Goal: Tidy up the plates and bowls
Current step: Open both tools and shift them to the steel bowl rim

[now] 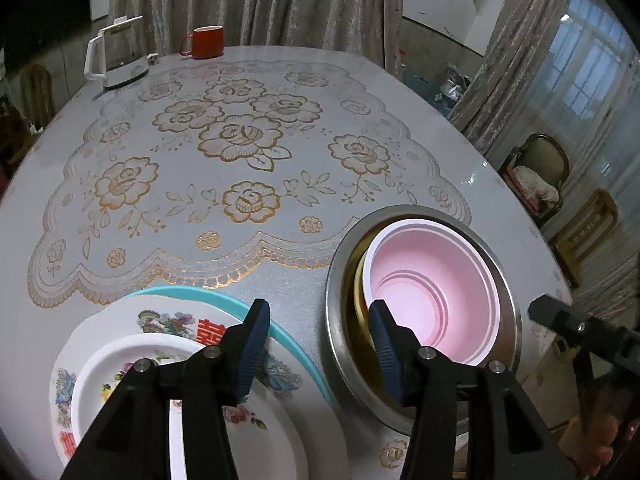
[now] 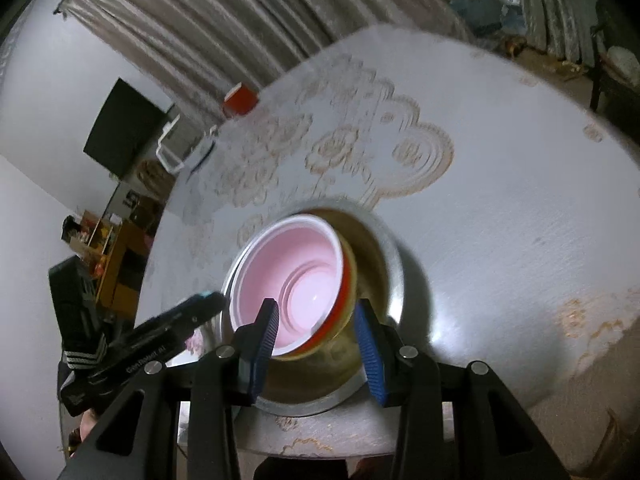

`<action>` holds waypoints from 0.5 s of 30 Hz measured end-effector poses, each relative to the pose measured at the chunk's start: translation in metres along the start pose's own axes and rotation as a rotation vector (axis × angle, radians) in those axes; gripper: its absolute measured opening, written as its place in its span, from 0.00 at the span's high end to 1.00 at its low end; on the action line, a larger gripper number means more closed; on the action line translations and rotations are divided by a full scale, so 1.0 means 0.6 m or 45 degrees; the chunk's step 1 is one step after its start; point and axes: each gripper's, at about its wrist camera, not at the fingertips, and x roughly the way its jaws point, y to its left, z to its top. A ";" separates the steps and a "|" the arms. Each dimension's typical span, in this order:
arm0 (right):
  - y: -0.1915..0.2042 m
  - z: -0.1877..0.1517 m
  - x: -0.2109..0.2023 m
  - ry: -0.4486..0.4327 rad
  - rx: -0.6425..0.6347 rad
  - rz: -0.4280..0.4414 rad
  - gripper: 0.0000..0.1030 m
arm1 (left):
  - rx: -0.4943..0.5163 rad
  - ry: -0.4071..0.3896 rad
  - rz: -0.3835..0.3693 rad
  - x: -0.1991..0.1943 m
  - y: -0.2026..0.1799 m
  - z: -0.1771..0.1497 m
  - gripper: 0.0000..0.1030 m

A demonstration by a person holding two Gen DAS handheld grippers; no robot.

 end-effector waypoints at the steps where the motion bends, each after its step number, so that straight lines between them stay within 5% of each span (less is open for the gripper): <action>1: -0.003 0.000 -0.005 -0.019 -0.003 -0.016 0.61 | 0.009 -0.002 0.006 0.000 -0.001 -0.001 0.46; 15: -0.053 -0.008 -0.005 -0.008 0.061 -0.062 0.61 | -0.038 0.061 -0.100 0.000 0.016 0.004 0.29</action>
